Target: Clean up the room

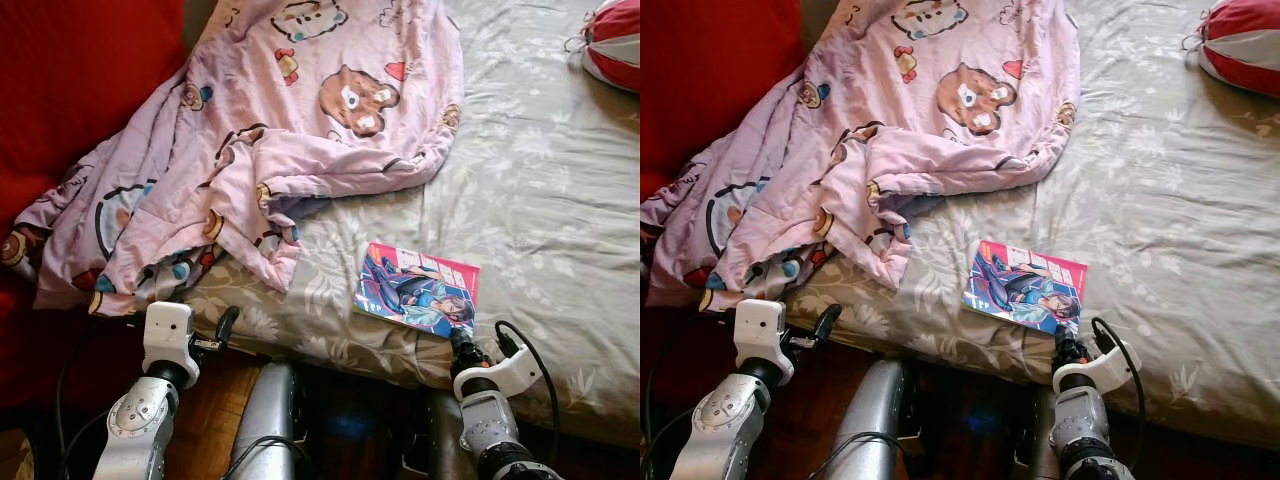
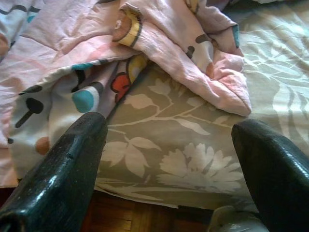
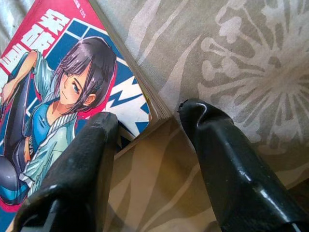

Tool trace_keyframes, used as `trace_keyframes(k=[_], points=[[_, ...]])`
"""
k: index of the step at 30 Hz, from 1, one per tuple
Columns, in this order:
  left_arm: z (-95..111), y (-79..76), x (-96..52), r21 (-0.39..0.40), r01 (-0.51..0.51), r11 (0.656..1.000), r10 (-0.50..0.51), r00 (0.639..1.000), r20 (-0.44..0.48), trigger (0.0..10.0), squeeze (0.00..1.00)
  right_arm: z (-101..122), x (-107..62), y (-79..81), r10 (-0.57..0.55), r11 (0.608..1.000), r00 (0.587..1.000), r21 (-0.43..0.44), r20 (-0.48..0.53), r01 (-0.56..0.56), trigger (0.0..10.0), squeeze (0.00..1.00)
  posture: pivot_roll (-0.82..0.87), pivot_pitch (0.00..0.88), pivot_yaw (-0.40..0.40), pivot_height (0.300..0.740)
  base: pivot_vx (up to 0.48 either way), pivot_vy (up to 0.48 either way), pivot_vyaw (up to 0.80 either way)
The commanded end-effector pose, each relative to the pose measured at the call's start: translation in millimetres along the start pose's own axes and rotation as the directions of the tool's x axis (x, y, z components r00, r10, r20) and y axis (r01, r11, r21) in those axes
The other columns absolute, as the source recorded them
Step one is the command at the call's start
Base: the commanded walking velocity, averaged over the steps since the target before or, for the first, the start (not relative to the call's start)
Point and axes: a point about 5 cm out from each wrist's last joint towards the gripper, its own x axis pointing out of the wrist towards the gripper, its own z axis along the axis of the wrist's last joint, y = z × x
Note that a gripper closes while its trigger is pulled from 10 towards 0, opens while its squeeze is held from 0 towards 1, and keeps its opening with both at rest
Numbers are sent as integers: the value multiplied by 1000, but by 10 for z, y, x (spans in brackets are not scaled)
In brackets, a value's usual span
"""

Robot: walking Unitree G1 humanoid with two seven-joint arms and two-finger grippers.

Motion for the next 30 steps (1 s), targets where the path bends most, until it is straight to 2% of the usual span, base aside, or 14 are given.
trace_keyframes(k=[1,5,6,7,8,10,14,21,30], points=[[-55,54,-62,6,-17,1000,17,999,-34,10000,0,-187,-102,-157,-60,997,995,36,-74,62,10000,0,272,324,109,600,0,0,0],[-59,51,-59,5,-19,1000,19,999,-36,10000,0,-133,-55,-80,-25,998,998,55,-58,28,10000,0,270,324,110,600,0,0,0],[-60,50,-59,5,-19,1000,19,999,-36,10000,0,-127,-47,-61,-16,998,998,54,-57,19,5529,0,270,324,110,600,0,0,0],[-60,50,-59,5,-19,1000,19,999,-36,10000,0,-127,-47,-61,-16,998,998,54,-57,19,5529,0,270,324,110,600,0,0,0],[-61,49,-58,5,-18,1000,19,999,-37,10000,0,-119,-35,-36,-5,998,999,58,-54,8,0,0,270,325,110,600,0,0,0],[-64,46,-56,5,-17,1000,17,999,-38,10000,0,-103,-7,32,24,998,998,51,-52,-22,0,0,267,324,107,600,0,0,0],[-68,41,-44,5,-19,1000,19,999,-38,10000,0,-102,2,65,46,998,997,38,-56,-44,0,0,265,319,105,600,0,0,0],[-73,13,-16,4,-13,1000,13,999,-34,10000,0,-98,-40,-43,8,1000,999,28,-41,-7,0,0,258,309,100,600,0,0,0],[-108,-20,57,-1,-19,1000,19,999,-40,10000,0,-72,-37,-15,38,999,999,18,-6,-38,0,0,235,283,84,600,0,0,0]])
